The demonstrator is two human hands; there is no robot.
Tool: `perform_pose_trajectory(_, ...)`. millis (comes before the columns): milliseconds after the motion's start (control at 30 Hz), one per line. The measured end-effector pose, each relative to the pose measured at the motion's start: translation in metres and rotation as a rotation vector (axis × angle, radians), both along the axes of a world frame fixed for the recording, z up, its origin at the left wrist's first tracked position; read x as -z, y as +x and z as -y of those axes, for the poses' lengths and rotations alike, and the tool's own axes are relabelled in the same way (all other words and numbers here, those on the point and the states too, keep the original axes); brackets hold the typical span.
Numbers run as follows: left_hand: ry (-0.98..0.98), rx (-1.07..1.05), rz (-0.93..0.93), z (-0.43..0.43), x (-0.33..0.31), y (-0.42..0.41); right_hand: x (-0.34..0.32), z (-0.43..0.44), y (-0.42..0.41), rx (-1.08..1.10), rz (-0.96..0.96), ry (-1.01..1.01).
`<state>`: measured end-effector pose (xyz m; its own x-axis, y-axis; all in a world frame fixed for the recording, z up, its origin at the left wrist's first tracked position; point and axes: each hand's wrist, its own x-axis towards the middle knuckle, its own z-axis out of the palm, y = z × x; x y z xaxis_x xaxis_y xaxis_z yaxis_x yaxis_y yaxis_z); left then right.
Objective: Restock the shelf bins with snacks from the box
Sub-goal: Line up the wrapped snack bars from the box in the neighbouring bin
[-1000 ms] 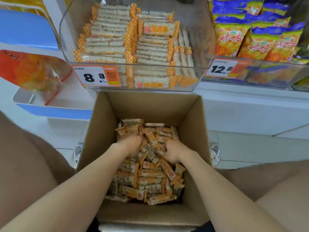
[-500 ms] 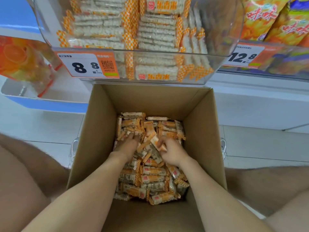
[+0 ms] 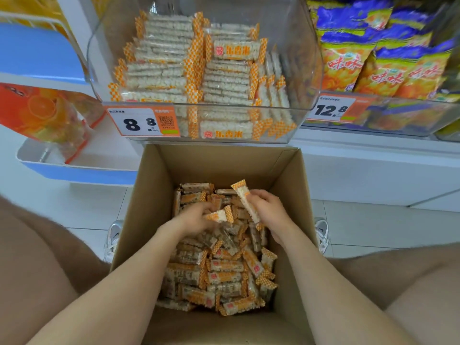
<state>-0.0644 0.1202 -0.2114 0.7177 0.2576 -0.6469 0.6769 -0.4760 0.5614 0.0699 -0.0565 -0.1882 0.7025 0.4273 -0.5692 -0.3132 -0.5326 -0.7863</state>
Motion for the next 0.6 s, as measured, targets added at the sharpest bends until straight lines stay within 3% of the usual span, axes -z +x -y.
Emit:
perform_pose_trajectory(267,0.0,0.056,0.186,-0.007,-0.086,-0.004,-0.059,0.004,-0.007,0.047,-0.126,0.307)
perform_pose_trajectory(467,-0.132,0.029,0.264,-0.005,-0.148,-0.021,-0.09,0.011,-0.02,-0.029,-0.047,0.323)
perform_pose_trajectory(600,-0.152,0.045,0.301,-0.003,-0.179,-0.028,-0.104,0.013,-0.026,-0.101,0.131,0.237)
